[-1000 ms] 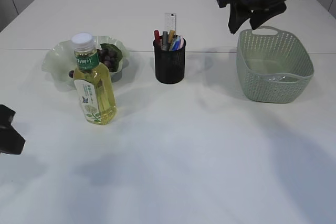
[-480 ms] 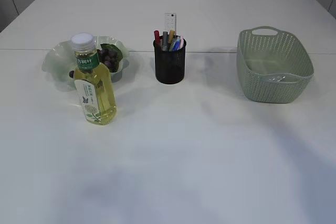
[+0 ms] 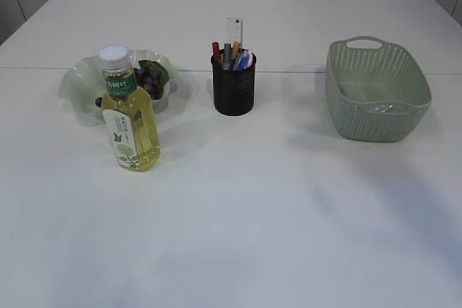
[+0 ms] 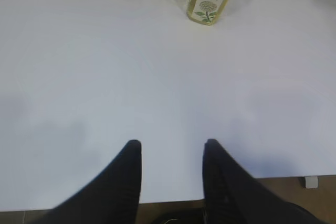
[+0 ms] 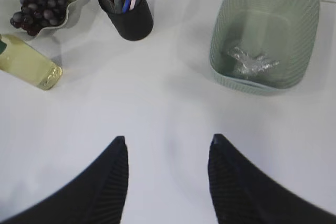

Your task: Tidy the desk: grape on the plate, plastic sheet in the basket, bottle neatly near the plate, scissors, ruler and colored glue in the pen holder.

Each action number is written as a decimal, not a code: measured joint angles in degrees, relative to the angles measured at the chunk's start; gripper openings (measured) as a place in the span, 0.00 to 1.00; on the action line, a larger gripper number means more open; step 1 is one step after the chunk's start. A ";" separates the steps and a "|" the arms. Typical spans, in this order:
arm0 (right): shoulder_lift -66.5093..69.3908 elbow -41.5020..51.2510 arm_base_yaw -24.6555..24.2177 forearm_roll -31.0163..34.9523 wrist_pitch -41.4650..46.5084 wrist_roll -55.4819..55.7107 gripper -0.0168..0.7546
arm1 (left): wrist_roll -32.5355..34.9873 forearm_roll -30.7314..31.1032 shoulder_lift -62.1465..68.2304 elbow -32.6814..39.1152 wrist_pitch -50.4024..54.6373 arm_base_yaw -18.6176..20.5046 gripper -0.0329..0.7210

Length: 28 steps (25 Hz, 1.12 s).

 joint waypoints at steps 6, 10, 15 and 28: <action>-16.08 15.64 0.00 -0.36 0.24 0.24 0.53 | -0.52 0.11 -8.35 0.00 3.69 0.00 0.43; -26.31 24.32 0.00 -1.89 0.42 0.24 0.53 | -0.74 -0.92 -13.34 0.00 4.34 0.00 0.43; -38.51 31.65 0.00 -3.54 0.74 0.35 0.53 | -1.56 -1.48 -18.43 0.00 4.47 0.00 0.43; -62.71 44.83 0.00 -5.18 1.07 -0.80 0.53 | -1.71 -1.48 -24.52 -0.48 4.81 0.00 0.43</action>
